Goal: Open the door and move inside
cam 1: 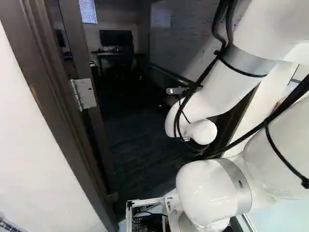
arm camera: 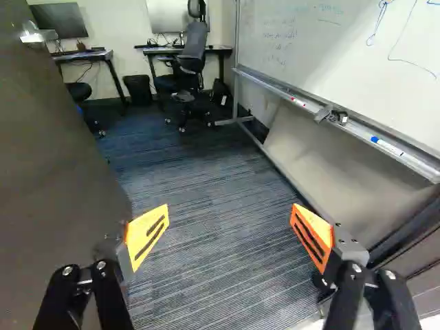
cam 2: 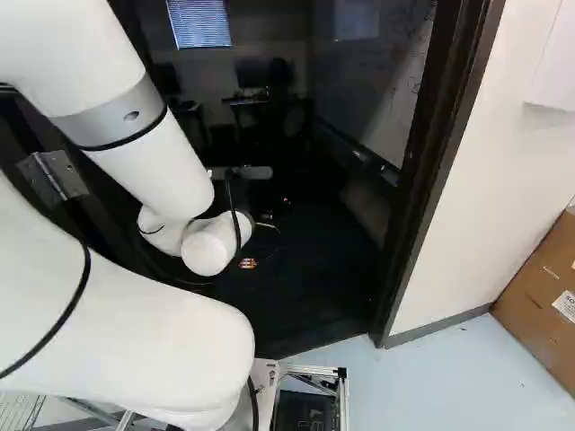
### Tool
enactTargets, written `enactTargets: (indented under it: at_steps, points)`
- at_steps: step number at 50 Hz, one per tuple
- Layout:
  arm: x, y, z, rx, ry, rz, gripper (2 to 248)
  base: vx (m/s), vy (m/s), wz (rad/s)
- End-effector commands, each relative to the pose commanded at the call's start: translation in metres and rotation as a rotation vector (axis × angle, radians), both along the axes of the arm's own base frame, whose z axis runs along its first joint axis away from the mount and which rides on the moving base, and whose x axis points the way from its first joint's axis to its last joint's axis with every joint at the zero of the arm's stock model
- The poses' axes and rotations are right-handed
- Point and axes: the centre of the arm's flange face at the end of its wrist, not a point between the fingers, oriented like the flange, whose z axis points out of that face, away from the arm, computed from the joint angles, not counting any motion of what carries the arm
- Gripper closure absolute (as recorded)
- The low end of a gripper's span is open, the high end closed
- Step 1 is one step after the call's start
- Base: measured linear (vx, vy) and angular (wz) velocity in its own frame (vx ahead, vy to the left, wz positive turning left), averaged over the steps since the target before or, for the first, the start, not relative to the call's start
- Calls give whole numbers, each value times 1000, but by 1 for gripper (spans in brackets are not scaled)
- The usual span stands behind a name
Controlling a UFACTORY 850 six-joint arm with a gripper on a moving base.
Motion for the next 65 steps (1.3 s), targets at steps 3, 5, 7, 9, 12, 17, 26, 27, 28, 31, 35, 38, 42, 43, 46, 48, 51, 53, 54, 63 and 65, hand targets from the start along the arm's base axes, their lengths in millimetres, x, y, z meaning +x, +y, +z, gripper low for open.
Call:
enactTargets:
  at_steps: [3,5,7,9,12,17,26,27,28,31,35,38,42,43,46,48,51,53,54,63,65]
  points:
    - [0,0,0,0,0,0,3,55,-3,-13]
    - [0,0,0,0,0,0,3,63,-1,-11]
    - [0,0,0,0,0,0,3,70,4,-13]
    - [0,0,0,0,0,0,3,71,4,-9]
    - [0,0,0,0,0,0,3,87,5,1]
    - [0,0,0,0,0,0,3,104,-5,12]
    - [0,0,0,0,0,0,3,98,-26,-8]
    - [0,0,0,0,0,0,3,99,-28,-10]
    - [0,0,0,0,0,0,3,99,-29,-10]
    - [0,0,0,0,0,0,3,104,-36,-14]
    - [0,0,0,0,0,0,3,119,-34,3]
    - [0,0,0,0,0,0,3,140,-21,94]
    - [0,0,0,0,0,0,3,130,-12,161]
    - [0,0,0,0,0,0,3,135,-5,200]
    - [0,0,0,0,0,0,3,110,-2,177]
    - [0,0,0,0,0,0,3,110,-4,152]
    - [0,0,0,0,0,0,3,110,-7,171]
    - [0,0,0,0,0,0,3,110,-5,161]
    - [0,0,0,0,0,0,3,110,-4,159]
    - [0,0,0,0,0,0,3,117,-3,183]
    - [0,0,0,0,0,0,3,121,-3,192]
